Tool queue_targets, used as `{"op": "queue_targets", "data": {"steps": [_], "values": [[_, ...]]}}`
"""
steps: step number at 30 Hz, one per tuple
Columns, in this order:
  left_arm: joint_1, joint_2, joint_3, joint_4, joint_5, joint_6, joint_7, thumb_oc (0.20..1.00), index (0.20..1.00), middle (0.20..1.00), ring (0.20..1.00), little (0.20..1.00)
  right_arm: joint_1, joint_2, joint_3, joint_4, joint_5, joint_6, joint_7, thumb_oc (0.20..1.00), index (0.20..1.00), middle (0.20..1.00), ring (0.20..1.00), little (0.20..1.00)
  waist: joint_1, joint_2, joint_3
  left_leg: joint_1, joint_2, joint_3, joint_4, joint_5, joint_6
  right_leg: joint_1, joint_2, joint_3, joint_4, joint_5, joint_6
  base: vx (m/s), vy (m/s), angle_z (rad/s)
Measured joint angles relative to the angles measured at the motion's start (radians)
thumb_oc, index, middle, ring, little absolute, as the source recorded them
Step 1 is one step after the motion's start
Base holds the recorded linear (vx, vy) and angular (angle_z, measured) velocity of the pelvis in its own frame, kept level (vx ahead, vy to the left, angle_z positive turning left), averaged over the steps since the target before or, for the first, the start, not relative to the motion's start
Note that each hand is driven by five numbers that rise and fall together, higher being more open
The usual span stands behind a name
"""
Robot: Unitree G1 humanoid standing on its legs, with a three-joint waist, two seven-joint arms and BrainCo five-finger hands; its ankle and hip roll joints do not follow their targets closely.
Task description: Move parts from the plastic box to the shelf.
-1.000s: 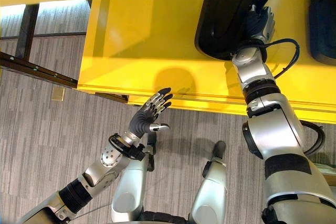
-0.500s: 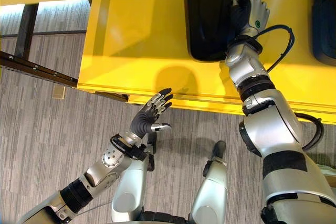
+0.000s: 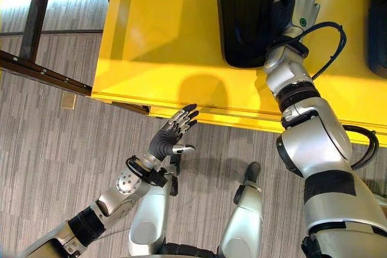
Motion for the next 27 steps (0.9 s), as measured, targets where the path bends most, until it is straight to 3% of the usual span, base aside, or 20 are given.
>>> {"op": "queue_targets", "data": {"steps": [6, 27], "values": [[-0.005, 0.0, 0.0, 0.0, 0.0, 0.0, 0.0, 1.0, 1.0, 1.0, 1.0, 1.0, -0.007, 0.001, -0.032, 0.016, 0.078, 0.029, -0.02, 0.2, 0.2, 0.2, 0.2, 0.2, 0.001, 0.0, 0.0, -0.002, 0.0, 0.0, 0.001, 0.0, 0.0, 0.001, 0.0, -0.001, -0.003, 0.001, 0.0, 0.0, 0.0, 0.0], [-0.014, 0.002, -0.001, 0.0, 0.0, 0.0, 0.004, 1.0, 1.0, 1.0, 1.0, 1.0, -0.007, 0.0, -0.035, 0.026, 0.032, 0.086, -0.021, 0.2, 0.2, 0.2, 0.2, 0.2, 0.005, -0.004, -0.001, -0.002, -0.001, 0.0, 0.013, -0.001, 0.002, 0.009, 0.0, 0.0, -0.006, 0.006, 0.003, 0.0, 0.0, 0.0]]}}
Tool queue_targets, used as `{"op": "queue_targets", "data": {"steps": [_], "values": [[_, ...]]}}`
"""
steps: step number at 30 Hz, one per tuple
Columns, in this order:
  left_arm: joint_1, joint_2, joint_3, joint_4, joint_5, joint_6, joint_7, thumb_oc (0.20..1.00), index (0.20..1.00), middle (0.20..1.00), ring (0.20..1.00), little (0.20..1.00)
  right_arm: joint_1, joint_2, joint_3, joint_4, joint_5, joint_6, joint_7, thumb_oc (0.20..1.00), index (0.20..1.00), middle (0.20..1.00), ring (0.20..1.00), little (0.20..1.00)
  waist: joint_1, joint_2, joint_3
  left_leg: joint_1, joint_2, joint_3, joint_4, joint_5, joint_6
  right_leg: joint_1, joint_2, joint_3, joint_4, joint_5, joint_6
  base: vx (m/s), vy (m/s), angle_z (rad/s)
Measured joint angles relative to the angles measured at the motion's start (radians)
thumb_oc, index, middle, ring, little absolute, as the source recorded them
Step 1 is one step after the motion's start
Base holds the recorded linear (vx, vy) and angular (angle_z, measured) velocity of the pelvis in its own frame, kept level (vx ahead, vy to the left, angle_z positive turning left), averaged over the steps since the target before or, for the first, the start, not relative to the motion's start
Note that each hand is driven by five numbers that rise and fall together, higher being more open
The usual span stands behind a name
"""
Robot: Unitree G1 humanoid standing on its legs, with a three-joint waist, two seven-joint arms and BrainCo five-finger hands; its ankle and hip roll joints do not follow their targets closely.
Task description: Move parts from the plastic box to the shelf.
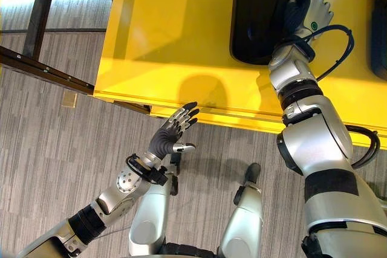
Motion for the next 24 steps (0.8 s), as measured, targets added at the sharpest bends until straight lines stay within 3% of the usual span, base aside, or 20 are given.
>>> {"op": "queue_targets", "data": {"steps": [7, 24], "values": [[0.009, 0.003, 0.0, 0.0, 0.0, -0.002, -0.004, 1.0, 1.0, 1.0, 1.0, 1.0, 0.005, 0.0, 0.014, 0.02, -0.009, 0.007, 0.024, 0.2, 0.2, 0.2, 0.2, 0.2, -0.001, -0.016, -0.008, -0.004, 0.0, 0.0, 0.002, 0.0, 0.001, -0.001, 0.0, 0.0, -0.008, 0.002, -0.003, 0.0, 0.0, 0.0], [0.01, 0.013, 0.0, 0.0, -0.01, -0.002, -0.005, 1.0, 1.0, 1.0, 1.0, 1.0, 0.017, 0.0, -0.051, 0.045, 0.076, 0.007, 0.034, 0.2, 0.2, 0.2, 0.2, 0.2, -0.002, -0.017, -0.012, -0.005, 0.0, 0.001, 0.002, -0.001, 0.001, 0.0, 0.0, 0.0, -0.016, 0.007, -0.002, 0.0, 0.0, 0.0]]}}
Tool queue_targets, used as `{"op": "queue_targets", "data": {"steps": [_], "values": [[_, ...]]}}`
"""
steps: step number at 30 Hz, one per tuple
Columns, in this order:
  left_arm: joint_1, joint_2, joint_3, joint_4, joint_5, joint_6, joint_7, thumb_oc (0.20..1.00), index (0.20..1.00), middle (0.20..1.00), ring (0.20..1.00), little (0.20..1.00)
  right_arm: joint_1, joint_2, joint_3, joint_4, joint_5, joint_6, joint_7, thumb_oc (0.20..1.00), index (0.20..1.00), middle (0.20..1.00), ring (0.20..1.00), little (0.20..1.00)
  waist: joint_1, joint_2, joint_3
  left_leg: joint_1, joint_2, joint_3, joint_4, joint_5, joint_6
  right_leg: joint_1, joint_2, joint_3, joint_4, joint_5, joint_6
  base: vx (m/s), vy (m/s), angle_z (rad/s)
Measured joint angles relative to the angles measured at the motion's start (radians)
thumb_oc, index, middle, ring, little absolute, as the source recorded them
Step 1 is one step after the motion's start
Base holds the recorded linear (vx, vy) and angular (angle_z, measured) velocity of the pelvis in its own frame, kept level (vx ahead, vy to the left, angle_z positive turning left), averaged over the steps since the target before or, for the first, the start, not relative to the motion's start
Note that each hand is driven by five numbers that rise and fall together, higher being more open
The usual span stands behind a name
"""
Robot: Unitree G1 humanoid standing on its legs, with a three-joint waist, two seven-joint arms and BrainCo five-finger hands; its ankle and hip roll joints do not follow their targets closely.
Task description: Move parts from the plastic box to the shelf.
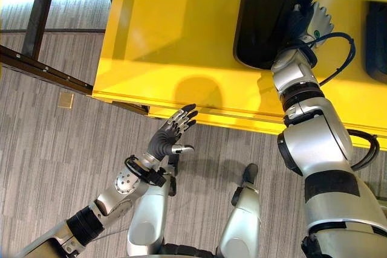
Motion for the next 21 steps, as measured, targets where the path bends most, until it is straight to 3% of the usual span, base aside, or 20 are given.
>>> {"op": "queue_targets", "data": {"steps": [2, 4, 5, 6, 7, 21], "values": [[0.002, -0.001, 0.0, 0.0, 0.0, 0.001, 0.0, 1.0, 1.0, 1.0, 1.0, 1.0, 0.011, 0.0, -0.011, 0.0, 0.021, 0.0, -0.005, 0.2, 0.2, 0.2, 0.2, 0.2, 0.002, 0.0, -0.009, -0.001, 0.0, 0.0, 0.0, 0.0, 0.0, 0.0, 0.0, 0.0, -0.001, 0.0, 0.0, 0.0, 0.0, 0.0], [0.006, -0.001, 0.0, 0.0, 0.001, 0.001, 0.0, 1.0, 1.0, 1.0, 1.0, 1.0, 0.025, 0.002, -0.019, 0.009, 0.049, -0.001, -0.004, 0.266, 0.266, 0.266, 0.266, 0.266, 0.004, -0.001, -0.022, -0.001, -0.001, 0.0, 0.0, -0.002, 0.001, 0.0, 0.0, 0.0, -0.001, 0.0, 0.0, 0.0, 0.0, 0.0], [0.005, -0.001, 0.0, 0.0, 0.001, 0.002, 0.0, 1.0, 1.0, 1.0, 1.0, 1.0, 0.034, 0.003, -0.022, 0.011, 0.067, -0.001, -0.002, 0.464, 0.464, 0.464, 0.464, 0.464, 0.004, -0.001, -0.03, -0.001, -0.001, 0.0, 0.0, -0.003, 0.001, 0.0, 0.0, 0.0, -0.002, 0.0, 0.0, 0.0, 0.0, 0.0], [0.004, -0.001, 0.0, 0.0, 0.001, 0.003, 0.0, 1.0, 1.0, 1.0, 1.0, 1.0, 0.037, 0.003, -0.022, 0.015, 0.066, -0.001, -0.003, 0.931, 0.931, 0.931, 0.931, 0.931, 0.003, 0.0, -0.031, -0.001, -0.001, 0.0, 0.0, -0.003, 0.001, 0.0, 0.0, 0.0, -0.003, 0.0, 0.0, 0.0, 0.0, 0.0], [0.003, -0.001, 0.0, 0.0, 0.001, 0.003, 0.0, 1.0, 1.0, 1.0, 1.0, 1.0, 0.037, 0.001, -0.022, 0.02, 0.065, -0.001, -0.003, 1.0, 1.0, 1.0, 1.0, 1.0, 0.003, 0.0, -0.031, -0.001, -0.001, 0.0, 0.0, -0.003, 0.001, 0.0, 0.0, 0.0, -0.003, 0.0, 0.0, 0.0, 0.0, 0.0], [0.005, -0.004, -0.01, 0.002, 0.0, 0.005, -0.016, 1.0, 1.0, 1.0, 1.0, 1.0, 0.069, -0.001, 0.035, 0.02, -0.063, -0.011, -0.027, 1.0, 1.0, 1.0, 1.0, 1.0, -0.004, 0.0, -0.031, -0.001, -0.001, 0.0, 0.001, -0.005, 0.0, -0.003, 0.0, 0.001, -0.003, 0.0, 0.0, 0.0, 0.0, 0.0]]}}
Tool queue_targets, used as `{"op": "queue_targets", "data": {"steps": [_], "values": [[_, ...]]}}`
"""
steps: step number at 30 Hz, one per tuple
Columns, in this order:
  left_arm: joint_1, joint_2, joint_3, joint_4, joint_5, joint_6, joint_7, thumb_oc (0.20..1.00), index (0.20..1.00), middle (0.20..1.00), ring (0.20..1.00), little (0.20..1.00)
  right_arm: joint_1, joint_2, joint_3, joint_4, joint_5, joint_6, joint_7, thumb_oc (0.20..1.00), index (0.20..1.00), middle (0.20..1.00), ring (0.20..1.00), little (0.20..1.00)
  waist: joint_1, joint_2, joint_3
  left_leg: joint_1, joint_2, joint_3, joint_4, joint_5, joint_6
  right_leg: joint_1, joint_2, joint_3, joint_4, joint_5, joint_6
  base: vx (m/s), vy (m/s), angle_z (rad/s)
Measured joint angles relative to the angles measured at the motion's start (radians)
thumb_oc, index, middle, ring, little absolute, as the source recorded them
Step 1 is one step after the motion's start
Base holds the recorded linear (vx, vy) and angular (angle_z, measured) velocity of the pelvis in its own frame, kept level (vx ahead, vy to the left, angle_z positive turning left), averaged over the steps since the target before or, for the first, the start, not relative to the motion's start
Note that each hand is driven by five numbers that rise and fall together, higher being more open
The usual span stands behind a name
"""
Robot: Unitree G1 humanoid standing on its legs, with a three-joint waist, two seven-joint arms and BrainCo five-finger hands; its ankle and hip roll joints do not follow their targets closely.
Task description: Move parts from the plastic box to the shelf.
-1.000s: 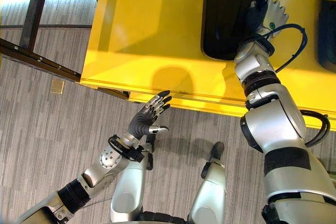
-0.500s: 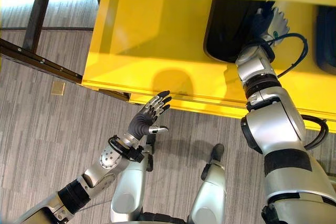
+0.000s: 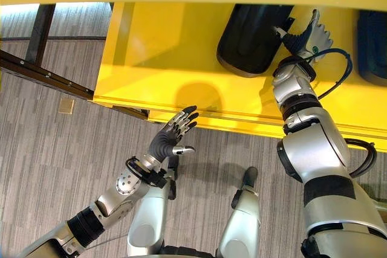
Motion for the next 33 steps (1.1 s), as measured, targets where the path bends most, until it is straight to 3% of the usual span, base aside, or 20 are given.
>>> {"op": "queue_targets", "data": {"steps": [12, 18, 24, 30, 33], "values": [[0.004, 0.0, 0.0, 0.002, 0.0, 0.0, -0.02, 1.0, 1.0, 1.0, 1.0, 1.0, 0.02, 0.0, 0.013, -0.015, -0.044, -0.004, -0.061, 1.0, 1.0, 1.0, 1.0, 1.0, 0.0, 0.002, 0.002, -0.002, 0.0, 0.0, -0.001, -0.002, 0.0, -0.002, 0.0, 0.0, -0.002, 0.0, 0.0, 0.0, 0.0, 0.0], [0.004, 0.0, 0.001, 0.002, 0.0, 0.0, -0.019, 1.0, 1.0, 1.0, 1.0, 1.0, 0.047, 0.003, -0.034, -0.041, 0.058, -0.092, -0.151, 1.0, 1.0, 1.0, 1.0, 1.0, -0.003, 0.003, 0.003, -0.001, -0.001, 0.002, -0.001, -0.003, 0.001, 0.002, 0.0, 0.001, -0.01, 0.001, 0.001, 0.01, 0.014, 0.0], [0.032, 0.0, 0.01, 0.002, 0.0, 0.0, -0.019, 1.0, 1.0, 1.0, 1.0, 1.0, 0.202, 0.002, -0.114, -0.378, 0.046, -0.232, -0.196, 1.0, 1.0, 1.0, 1.0, 1.0, -0.036, 0.001, 0.025, 0.035, -0.005, 0.004, -0.003, -0.009, 0.0, 0.052, 0.001, 0.003, -0.037, 0.016, 0.013, 0.04, 0.048, 0.0], [0.081, -0.004, 0.082, 0.001, 0.0, -0.001, -0.017, 1.0, 1.0, 1.0, 1.0, 1.0, 0.462, 0.024, -0.109, -0.924, -0.102, -0.262, -0.153, 1.0, 1.0, 1.0, 1.0, 1.0, -0.084, -0.018, 0.047, 0.128, -0.006, 0.031, -0.039, -0.021, 0.007, 0.139, 0.006, 0.016, -0.097, 0.034, 0.017, 0.05, 0.037, -0.09], [0.093, -0.006, 0.101, 0.001, 0.0, -0.003, -0.017, 1.0, 1.0, 1.0, 1.0, 1.0, 0.511, 0.025, -0.083, -1.02, -0.184, -0.265, -0.128, 1.0, 1.0, 1.0, 1.0, 1.0, -0.103, -0.022, 0.05, 0.153, -0.004, 0.038, -0.052, -0.02, 0.007, 0.162, 0.007, 0.016, -0.109, 0.036, 0.018, 0.06, 0.018, -0.07]]}}
